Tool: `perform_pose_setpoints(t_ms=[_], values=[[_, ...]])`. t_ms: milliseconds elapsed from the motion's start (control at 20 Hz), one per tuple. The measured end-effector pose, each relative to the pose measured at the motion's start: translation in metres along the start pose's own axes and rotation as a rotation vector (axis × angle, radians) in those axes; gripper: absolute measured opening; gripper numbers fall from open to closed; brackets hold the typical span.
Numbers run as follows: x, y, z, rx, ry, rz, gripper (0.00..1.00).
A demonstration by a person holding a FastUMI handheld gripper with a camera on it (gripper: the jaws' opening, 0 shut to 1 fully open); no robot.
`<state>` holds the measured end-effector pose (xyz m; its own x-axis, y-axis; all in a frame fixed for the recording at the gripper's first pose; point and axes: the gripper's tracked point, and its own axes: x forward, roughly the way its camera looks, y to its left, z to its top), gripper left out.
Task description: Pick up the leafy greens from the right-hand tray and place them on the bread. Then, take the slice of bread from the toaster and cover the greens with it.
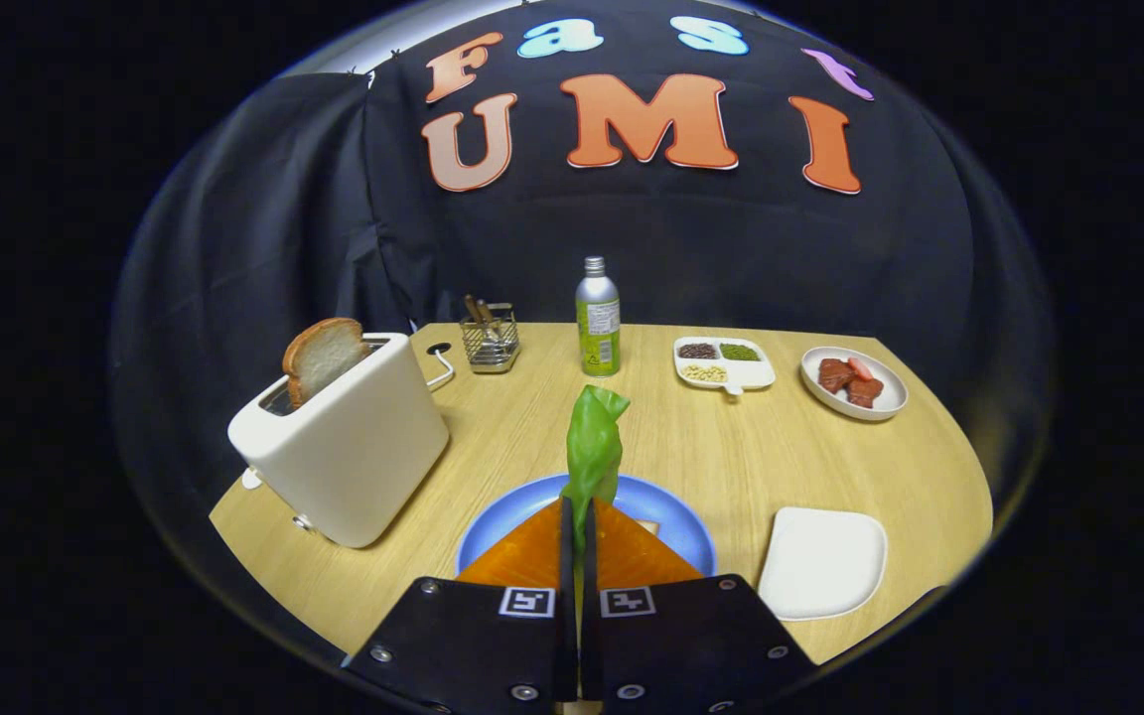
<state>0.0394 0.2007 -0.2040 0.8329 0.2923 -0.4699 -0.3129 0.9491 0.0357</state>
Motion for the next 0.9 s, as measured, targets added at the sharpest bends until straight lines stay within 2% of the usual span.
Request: perform_pose_setpoints(t_ms=[250, 550, 600, 650, 700, 850, 900], values=[[0.019, -0.008, -0.024, -0.024, 0.056, -0.040, 0.02], [0.029, -0.025, -0.041, 0.027, 0.093, -0.065, 0.03], [0.029, -0.026, -0.044, 0.045, 0.102, -0.062, 0.06], [0.027, -0.029, -0.046, 0.063, 0.110, -0.063, 0.11], [0.031, -0.028, -0.049, 0.077, 0.118, -0.057, 0.24], [0.031, -0.033, -0.047, 0.067, 0.104, -0.074, 0.47], [0.031, -0.034, -0.042, 0.059, 0.083, -0.079, 0.62]])
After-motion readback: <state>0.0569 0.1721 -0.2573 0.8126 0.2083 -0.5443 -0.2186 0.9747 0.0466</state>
